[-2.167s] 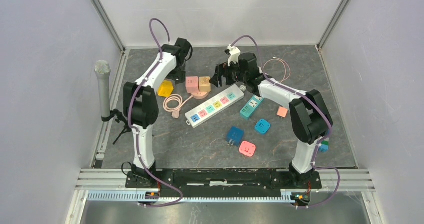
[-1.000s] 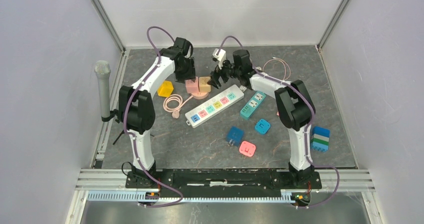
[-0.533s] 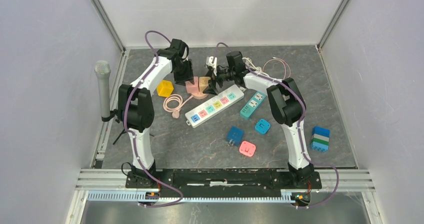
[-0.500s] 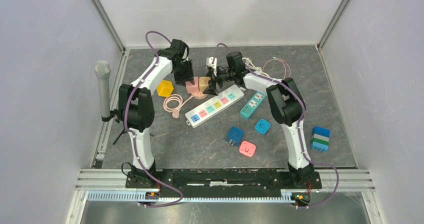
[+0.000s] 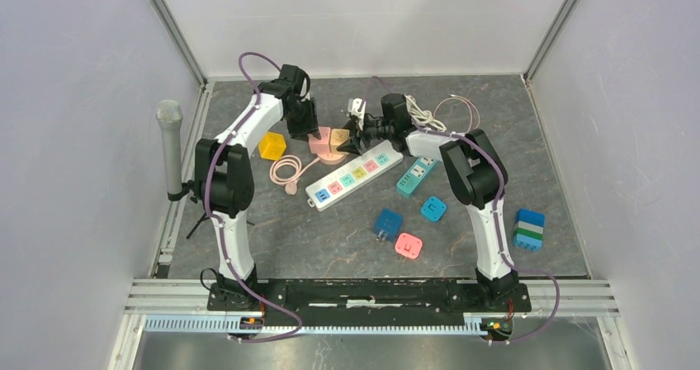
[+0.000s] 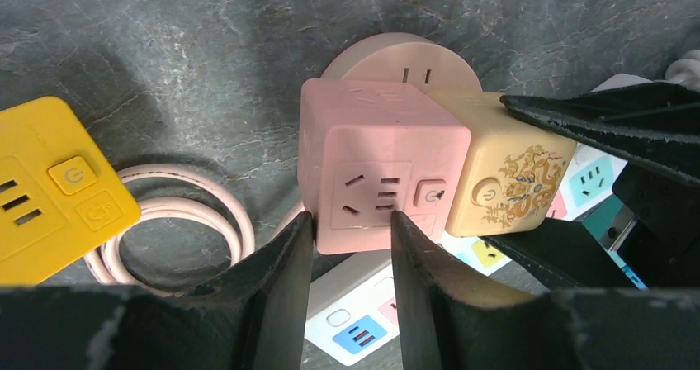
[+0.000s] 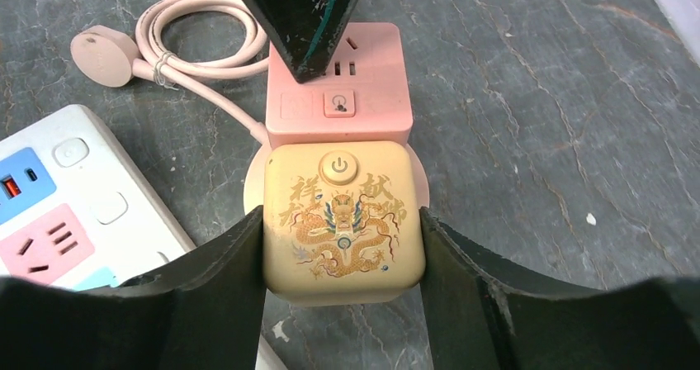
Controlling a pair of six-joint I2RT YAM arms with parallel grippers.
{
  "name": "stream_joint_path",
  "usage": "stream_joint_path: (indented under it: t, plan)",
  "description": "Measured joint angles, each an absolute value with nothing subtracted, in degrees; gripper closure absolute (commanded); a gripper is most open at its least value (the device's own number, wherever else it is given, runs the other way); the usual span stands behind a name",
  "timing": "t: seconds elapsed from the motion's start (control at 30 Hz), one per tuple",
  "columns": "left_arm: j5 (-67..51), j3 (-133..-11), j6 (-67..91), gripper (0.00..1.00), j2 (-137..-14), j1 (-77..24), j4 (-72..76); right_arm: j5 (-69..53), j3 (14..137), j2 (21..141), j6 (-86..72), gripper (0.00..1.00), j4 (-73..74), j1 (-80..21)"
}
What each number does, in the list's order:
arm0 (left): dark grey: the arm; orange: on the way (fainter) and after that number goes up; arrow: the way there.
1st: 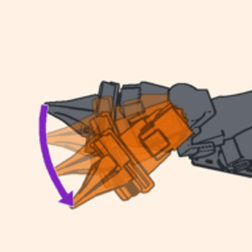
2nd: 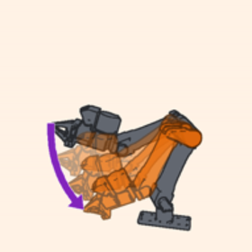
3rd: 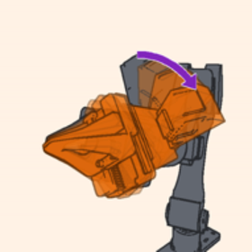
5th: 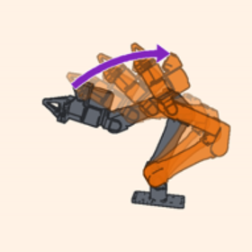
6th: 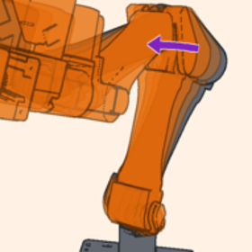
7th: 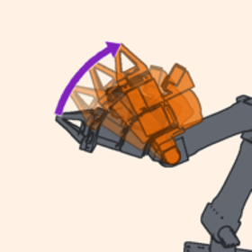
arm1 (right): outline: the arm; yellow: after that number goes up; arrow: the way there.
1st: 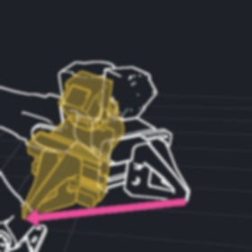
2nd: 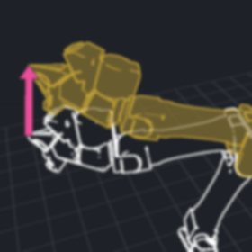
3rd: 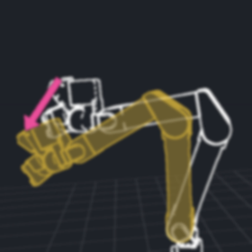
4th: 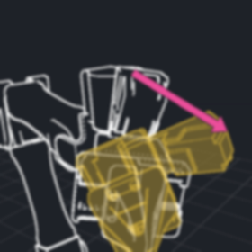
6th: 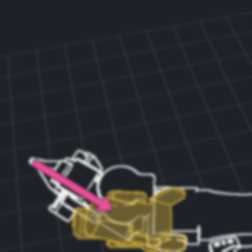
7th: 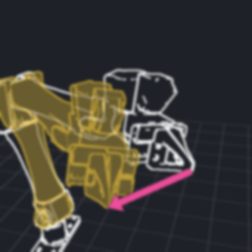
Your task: Pull the plug off the socket
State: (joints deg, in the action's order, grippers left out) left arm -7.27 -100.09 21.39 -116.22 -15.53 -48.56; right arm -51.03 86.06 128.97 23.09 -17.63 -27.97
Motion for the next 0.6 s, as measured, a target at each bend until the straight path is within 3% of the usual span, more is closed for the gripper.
stream_joint_path:
  t: [0.17, 0.43, 0.6]
  plan:
    - [-7.92, -99.29, 21.45, 0.57, -116.09, -15.57, -47.59, -48.01, 78.15, 126.02, 18.59, 1.0, -27.51, -28.08]
    - [-6.87, -96.84, 21.5, 0.56, -114.41, -15.66, -45.17, -49.15, 73.32, 126.67, 1.89, 1.0, -44.86, -27.2]
    - [-5.85, -96.47, 21.47, 0.48, -114.26, -15.62, -45.12, -50.85, 73.12, 127.09, -3.27, 1.0, -50.92, -26.87]
